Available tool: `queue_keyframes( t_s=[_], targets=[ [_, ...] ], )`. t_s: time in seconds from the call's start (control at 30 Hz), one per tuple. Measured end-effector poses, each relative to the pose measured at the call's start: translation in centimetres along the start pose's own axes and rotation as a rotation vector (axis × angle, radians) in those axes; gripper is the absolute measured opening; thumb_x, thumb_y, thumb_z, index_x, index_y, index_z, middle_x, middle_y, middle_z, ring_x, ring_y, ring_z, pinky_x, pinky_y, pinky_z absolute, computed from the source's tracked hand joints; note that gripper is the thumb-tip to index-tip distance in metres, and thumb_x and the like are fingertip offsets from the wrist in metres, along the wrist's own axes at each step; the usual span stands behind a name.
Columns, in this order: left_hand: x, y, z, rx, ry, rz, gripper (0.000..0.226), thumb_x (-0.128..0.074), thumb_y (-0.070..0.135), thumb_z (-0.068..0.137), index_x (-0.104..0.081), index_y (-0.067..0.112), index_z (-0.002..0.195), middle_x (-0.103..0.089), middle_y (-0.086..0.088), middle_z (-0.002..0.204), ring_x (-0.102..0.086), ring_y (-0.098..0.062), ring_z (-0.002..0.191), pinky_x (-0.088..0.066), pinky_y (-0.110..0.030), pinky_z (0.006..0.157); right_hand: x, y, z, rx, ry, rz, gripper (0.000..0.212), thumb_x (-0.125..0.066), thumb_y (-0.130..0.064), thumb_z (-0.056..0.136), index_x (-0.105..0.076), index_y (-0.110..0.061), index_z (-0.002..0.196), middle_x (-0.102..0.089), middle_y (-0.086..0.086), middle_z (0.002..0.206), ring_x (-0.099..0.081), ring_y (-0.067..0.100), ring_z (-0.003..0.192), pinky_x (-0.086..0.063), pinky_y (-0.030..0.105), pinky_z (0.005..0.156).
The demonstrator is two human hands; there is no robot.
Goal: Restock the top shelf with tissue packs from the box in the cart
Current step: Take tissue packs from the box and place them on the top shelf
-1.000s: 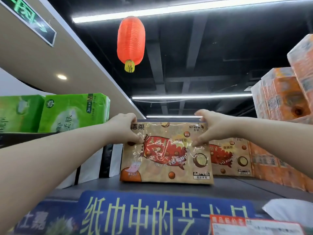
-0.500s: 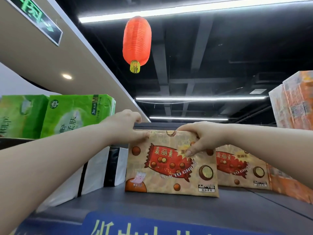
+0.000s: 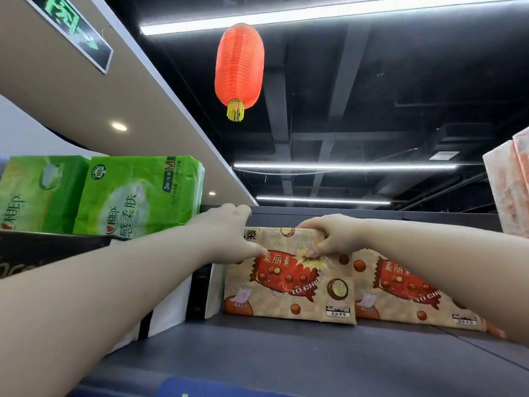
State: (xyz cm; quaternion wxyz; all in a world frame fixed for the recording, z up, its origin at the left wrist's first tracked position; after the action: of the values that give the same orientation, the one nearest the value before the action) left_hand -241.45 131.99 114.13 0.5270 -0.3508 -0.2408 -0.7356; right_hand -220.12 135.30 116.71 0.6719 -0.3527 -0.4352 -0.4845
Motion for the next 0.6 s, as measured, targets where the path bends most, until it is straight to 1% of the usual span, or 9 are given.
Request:
queue_keyframes(
  t_s=[0.07, 0.17, 0.23, 0.33, 0.43, 0.5, 0.6],
  targets=[
    [-0.6, 0.4, 0.3, 0.01, -0.02, 0.037, 0.078, -0.056, 0.063, 0.08, -0.03, 0.023, 0.141, -0.035, -0.002, 0.146, -0.04, -0.025, 0.131, -0.04, -0.043, 0.103, -0.3, 0.2, 0.4, -0.006, -0.004, -0.025, 0.063, -0.067, -0.036, 0.084, -0.038, -0.034, 0.14, -0.052, -0.004, 0.13, -0.049, 0.019, 0.121, -0.045, 0.038, 0.101],
    [-1.3, 0.4, 0.8, 0.059, -0.053, 0.127, 0.081, -0.056, 0.065, 0.079, -0.029, 0.022, 0.142, -0.037, -0.004, 0.145, -0.04, -0.026, 0.131, -0.041, -0.042, 0.103, -0.5, 0.2, 0.9, -0.009, -0.031, -0.009, 0.063, -0.065, -0.035, 0.086, -0.036, -0.032, 0.142, -0.051, -0.004, 0.132, -0.049, 0.019, 0.122, -0.044, 0.038, 0.102],
    [-1.8, 0.0, 1.0, 0.104, -0.093, 0.152, 0.081, -0.057, 0.065, 0.078, -0.031, 0.021, 0.141, -0.041, -0.005, 0.142, -0.043, -0.027, 0.129, -0.042, -0.041, 0.101, -0.6, 0.4, 1.1, -0.01, -0.041, 0.016, 0.063, -0.065, -0.032, 0.087, -0.035, -0.031, 0.143, -0.052, -0.003, 0.132, -0.05, 0.019, 0.122, -0.044, 0.037, 0.102],
    [-2.4, -0.7, 1.0, 0.134, -0.138, 0.145, 0.077, -0.059, 0.064, 0.076, -0.037, 0.02, 0.135, -0.048, -0.005, 0.135, -0.048, -0.026, 0.123, -0.046, -0.039, 0.097, -0.7, 0.8, 1.5, -0.01, -0.036, 0.027, 0.062, -0.064, -0.03, 0.088, -0.034, -0.03, 0.143, -0.052, -0.003, 0.132, -0.049, 0.019, 0.123, -0.043, 0.037, 0.103],
    [-2.9, -1.1, 1.1, 0.137, -0.175, 0.106, 0.078, -0.061, 0.062, 0.075, -0.037, 0.018, 0.135, -0.051, -0.002, 0.133, -0.05, -0.024, 0.121, -0.046, -0.038, 0.097, -0.4, 1.0, 1.8, -0.008, -0.035, 0.029, 0.062, -0.063, -0.029, 0.089, -0.034, -0.03, 0.143, -0.052, -0.002, 0.132, -0.049, 0.02, 0.123, -0.043, 0.036, 0.103],
    [-3.1, -1.2, 1.2, 0.134, -0.177, 0.094, 0.077, -0.061, 0.062, 0.075, -0.038, 0.018, 0.134, -0.052, -0.001, 0.132, -0.05, -0.023, 0.121, -0.046, -0.039, 0.097, -0.1, 1.3, 1.8, -0.013, -0.042, 0.049, 0.061, -0.063, -0.027, 0.089, -0.035, -0.03, 0.143, -0.052, -0.002, 0.13, -0.05, 0.02, 0.122, -0.044, 0.036, 0.102],
    [-3.4, -1.2, 1.3, 0.124, -0.167, 0.087, 0.07, -0.062, 0.06, 0.075, -0.041, 0.019, 0.128, -0.053, -0.002, 0.131, -0.051, -0.024, 0.12, -0.047, -0.039, 0.095, 0.2, 1.9, 1.6, -0.019, -0.032, 0.068, 0.059, -0.063, -0.026, 0.089, -0.037, -0.03, 0.142, -0.055, -0.002, 0.127, -0.052, 0.019, 0.119, -0.045, 0.036, 0.101]
  ],
)
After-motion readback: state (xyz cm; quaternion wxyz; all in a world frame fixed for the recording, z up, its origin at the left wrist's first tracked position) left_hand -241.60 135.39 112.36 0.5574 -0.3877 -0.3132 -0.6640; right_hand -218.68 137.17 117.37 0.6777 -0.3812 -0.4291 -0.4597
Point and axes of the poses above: each hand's wrist, its own z-axis towards the middle knuckle, its own x-axis out of the back of the hand, y = z × x, the point moved 2 cm from there along z, towards the middle knuckle
